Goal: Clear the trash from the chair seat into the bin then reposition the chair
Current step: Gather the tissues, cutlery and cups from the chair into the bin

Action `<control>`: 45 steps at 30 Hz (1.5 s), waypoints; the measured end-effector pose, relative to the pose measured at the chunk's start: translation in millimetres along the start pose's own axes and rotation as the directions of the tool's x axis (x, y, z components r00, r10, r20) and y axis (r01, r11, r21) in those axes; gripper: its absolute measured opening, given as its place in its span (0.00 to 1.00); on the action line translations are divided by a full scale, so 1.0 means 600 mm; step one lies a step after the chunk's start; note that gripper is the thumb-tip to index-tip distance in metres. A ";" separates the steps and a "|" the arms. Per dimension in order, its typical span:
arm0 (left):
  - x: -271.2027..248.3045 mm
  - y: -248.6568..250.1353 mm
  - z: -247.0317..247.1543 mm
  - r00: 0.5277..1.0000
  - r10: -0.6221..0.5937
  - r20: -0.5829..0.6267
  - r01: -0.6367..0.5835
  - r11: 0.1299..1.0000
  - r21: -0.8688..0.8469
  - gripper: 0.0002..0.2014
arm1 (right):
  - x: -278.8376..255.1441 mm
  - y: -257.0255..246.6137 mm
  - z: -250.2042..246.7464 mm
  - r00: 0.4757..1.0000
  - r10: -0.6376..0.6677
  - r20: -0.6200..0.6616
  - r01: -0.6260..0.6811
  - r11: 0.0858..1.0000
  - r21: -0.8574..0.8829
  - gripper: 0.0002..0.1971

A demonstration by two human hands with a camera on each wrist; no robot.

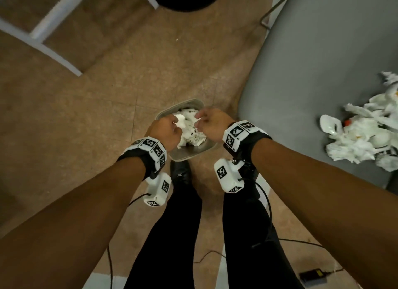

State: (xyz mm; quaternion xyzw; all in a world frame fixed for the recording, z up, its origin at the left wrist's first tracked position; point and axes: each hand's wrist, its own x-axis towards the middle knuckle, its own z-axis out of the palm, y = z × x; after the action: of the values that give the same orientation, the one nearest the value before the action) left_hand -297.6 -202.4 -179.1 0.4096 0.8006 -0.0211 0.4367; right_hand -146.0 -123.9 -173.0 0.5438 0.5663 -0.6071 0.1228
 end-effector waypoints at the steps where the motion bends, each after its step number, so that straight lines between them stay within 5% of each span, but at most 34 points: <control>1: -0.002 0.026 -0.012 1.000 0.016 -0.008 -0.016 1.000 0.017 0.17 | -0.018 -0.013 -0.023 0.999 -0.051 -0.015 0.052 0.998 0.026 0.13; 7: 0.008 0.247 -0.057 0.965 0.256 -0.059 -0.247 0.961 0.123 0.13 | -0.114 -0.008 -0.224 0.938 -0.216 -0.270 0.260 0.956 0.139 0.11; 11: 0.015 0.430 -0.011 0.904 0.424 -0.059 -0.416 0.902 0.117 0.10 | -0.165 0.089 -0.374 0.847 -0.133 -0.514 0.253 0.952 0.171 0.13; 16: -0.032 0.610 0.137 0.716 0.691 0.101 -0.697 0.701 0.150 0.23 | -0.246 0.240 -0.514 0.581 0.067 -0.811 0.205 0.952 0.226 0.11; 19: -0.090 0.670 0.218 0.619 0.749 0.235 -0.785 0.594 0.176 0.36 | -0.274 0.303 -0.572 0.422 0.153 -0.894 0.192 0.948 0.253 0.13; 23: -0.110 0.671 0.276 0.625 0.698 0.349 -0.780 0.538 0.321 0.37 | -0.283 0.355 -0.613 0.309 0.304 -0.901 0.075 0.937 0.342 0.16; 25: -0.102 0.662 0.278 0.612 0.739 0.282 -0.790 0.554 0.263 0.31 | -0.278 0.368 -0.611 0.348 0.296 -0.890 -0.003 0.949 0.314 0.21; 28: -0.078 0.649 0.261 0.583 0.797 0.158 -0.810 0.552 0.199 0.25 | -0.259 0.374 -0.595 0.497 0.261 -0.827 -0.097 0.964 0.246 0.34; 30: -0.058 0.640 0.241 0.608 0.789 0.088 -0.787 0.586 0.192 0.23 | -0.241 0.378 -0.588 0.539 0.276 -0.795 -0.129 0.961 0.247 0.38; 35: -0.026 0.616 0.195 0.720 0.694 -0.011 -0.687 0.714 0.135 0.19 | -0.221 0.374 -0.582 0.552 0.229 -0.802 -0.079 0.972 0.223 0.23; 41: -0.029 0.601 0.151 0.758 0.642 -0.112 -0.641 0.766 0.053 0.11 | -0.205 0.338 -0.580 0.627 0.198 -0.754 -0.008 0.969 0.248 0.12; 45: -0.045 0.602 0.130 0.768 0.613 -0.186 -0.634 0.769 -0.079 0.15 | -0.216 0.291 -0.572 0.620 0.179 -0.764 0.131 0.936 0.326 0.15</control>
State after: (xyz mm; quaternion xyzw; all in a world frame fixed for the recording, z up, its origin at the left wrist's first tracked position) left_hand 7.0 -10.5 -90.7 0.6219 0.6487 0.2111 0.3847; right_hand 215.5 40.0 -86.2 0.7737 0.4377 -0.3978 -0.2269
